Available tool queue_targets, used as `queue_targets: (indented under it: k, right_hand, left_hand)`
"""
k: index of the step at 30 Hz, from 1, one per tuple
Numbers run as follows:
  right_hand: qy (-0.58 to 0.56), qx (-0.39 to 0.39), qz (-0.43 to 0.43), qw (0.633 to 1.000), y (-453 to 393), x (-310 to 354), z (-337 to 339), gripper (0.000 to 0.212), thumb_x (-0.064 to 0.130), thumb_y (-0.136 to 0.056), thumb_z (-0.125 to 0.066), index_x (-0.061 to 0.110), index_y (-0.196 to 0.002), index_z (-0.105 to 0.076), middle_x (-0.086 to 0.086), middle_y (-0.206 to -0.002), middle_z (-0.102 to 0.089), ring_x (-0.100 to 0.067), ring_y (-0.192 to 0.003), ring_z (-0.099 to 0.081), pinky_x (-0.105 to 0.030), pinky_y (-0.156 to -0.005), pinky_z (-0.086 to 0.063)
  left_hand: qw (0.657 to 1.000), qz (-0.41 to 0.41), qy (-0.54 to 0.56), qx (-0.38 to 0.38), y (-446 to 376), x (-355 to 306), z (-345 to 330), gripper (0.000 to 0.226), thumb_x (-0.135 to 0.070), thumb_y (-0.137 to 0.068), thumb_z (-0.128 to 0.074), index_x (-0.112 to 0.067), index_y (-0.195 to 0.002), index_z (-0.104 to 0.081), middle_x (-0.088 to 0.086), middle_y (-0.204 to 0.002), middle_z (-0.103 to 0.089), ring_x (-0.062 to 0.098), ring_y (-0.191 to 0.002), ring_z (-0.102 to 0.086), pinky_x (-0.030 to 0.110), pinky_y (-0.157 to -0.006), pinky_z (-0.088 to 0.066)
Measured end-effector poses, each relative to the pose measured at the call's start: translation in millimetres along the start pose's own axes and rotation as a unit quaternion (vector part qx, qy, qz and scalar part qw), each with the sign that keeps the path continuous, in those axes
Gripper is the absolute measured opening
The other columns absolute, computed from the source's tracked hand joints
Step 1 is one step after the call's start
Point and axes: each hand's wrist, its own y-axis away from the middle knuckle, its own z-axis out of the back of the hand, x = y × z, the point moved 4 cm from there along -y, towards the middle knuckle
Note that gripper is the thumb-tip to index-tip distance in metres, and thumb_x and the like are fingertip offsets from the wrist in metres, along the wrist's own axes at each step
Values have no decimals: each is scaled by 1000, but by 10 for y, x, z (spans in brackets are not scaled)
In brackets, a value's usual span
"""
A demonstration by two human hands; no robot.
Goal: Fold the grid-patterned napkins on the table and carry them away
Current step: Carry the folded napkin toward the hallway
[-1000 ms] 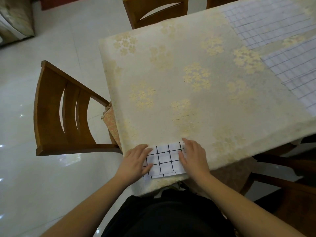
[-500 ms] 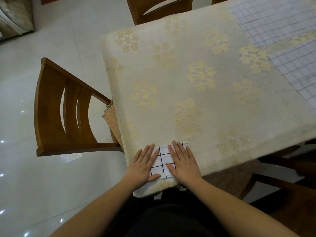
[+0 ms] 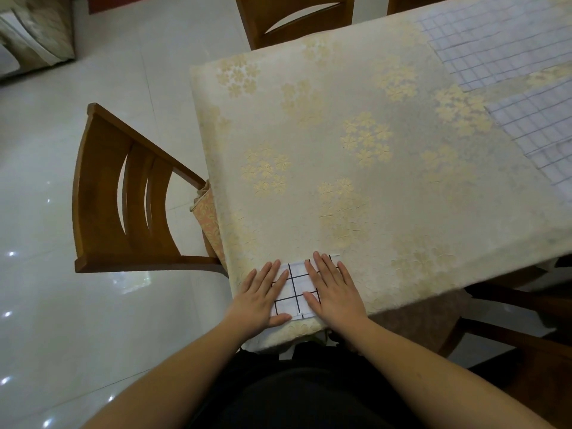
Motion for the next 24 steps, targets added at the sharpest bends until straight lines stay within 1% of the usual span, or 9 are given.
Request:
queue_targets:
  k: [5, 7, 9, 10, 12, 15, 18, 20, 24]
  right_hand:
    - [-2, -2, 4, 1000, 0, 6, 15, 72, 56, -95, -28, 18, -155, -13, -8, -162, -12, -24, -149, -14, -45, -116, -11]
    - [5, 5, 11, 1000, -9, 8, 35, 73, 57, -95, -25, 18, -155, -12, -7, -163, -9, -25, -149, -14, -44, -117, -6]
    - [22, 13, 28, 999, -11, 14, 106, 72, 55, -96, -23, 19, -156, -3, -6, -163, 4, -24, -151, -2, -42, -119, 6]
    - [27, 16, 36, 999, -11, 18, 152, 70, 52, -98, -25, 20, -156, 1, -5, -163, 8, -24, -151, 4, -41, -119, 10]
    - [27, 11, 41, 999, 9, 42, 294, 67, 46, -101, -28, 20, -156, -1, -6, -164, 7, -23, -151, 7, -42, -118, 10]
    - [11, -7, 37, 999, 73, 122, 521, 62, 44, -102, -30, 20, -156, -11, -5, -164, -4, -22, -151, -1, -42, -119, 6]
    - [-10, -9, 31, 999, 135, 231, 660, 56, 42, -101, -33, 19, -152, -26, -5, -161, -22, -22, -148, -16, -40, -120, -3]
    - [-20, -9, 26, 999, 173, 312, 731, 54, 42, -100, -35, 19, -149, -34, -6, -158, -29, -22, -145, -24, -39, -120, -9]
    - [-27, 0, 20, 999, 231, 541, 843, 52, 44, -100, -36, 19, -146, -39, -6, -154, -36, -24, -139, -33, -39, -116, -21]
  left_hand:
    - [1000, -3, 2, 2, -12, -1, 1, 94, -78, -87, -29, -16, -156, -14, 11, -163, -13, 25, -149, -5, 43, -116, -6]
    - [1000, -9, 5, 13, -18, 2, 11, 95, -78, -87, -28, -18, -157, -5, 9, -164, -2, 25, -150, 2, 45, -120, -6]
    - [999, -13, -6, 32, -28, -1, 97, 92, -75, -89, -29, -23, -155, 8, 5, -162, 15, 22, -150, 12, 45, -122, -2]
    - [999, -7, -1, 44, -28, -1, 170, 89, -72, -91, -30, -25, -155, 10, 2, -162, 18, 20, -150, 13, 44, -122, -1]
    - [999, 11, 14, 49, -19, -10, 348, 78, -63, -96, -32, -28, -156, 5, -1, -163, 13, 18, -150, 7, 41, -121, -1]
    - [998, 49, 32, 2, 32, -33, 570, 71, -51, -99, -36, -27, -156, 0, -1, -165, 0, 18, -151, -2, 41, -121, -6]
    - [991, 109, 53, -49, 156, -64, 717, 68, -49, -100, -36, -26, -156, -6, 3, -163, -15, 21, -150, -11, 41, -120, -10]
    - [987, 137, 57, -56, 267, -72, 801, 64, -48, -101, -35, -25, -156, -11, 4, -161, -21, 23, -149, -14, 41, -120, -12]
    - [985, 159, 44, -57, 574, 20, 898, 60, -50, -100, -35, -23, -152, -23, 4, -159, -26, 23, -148, -19, 42, -119, -16]
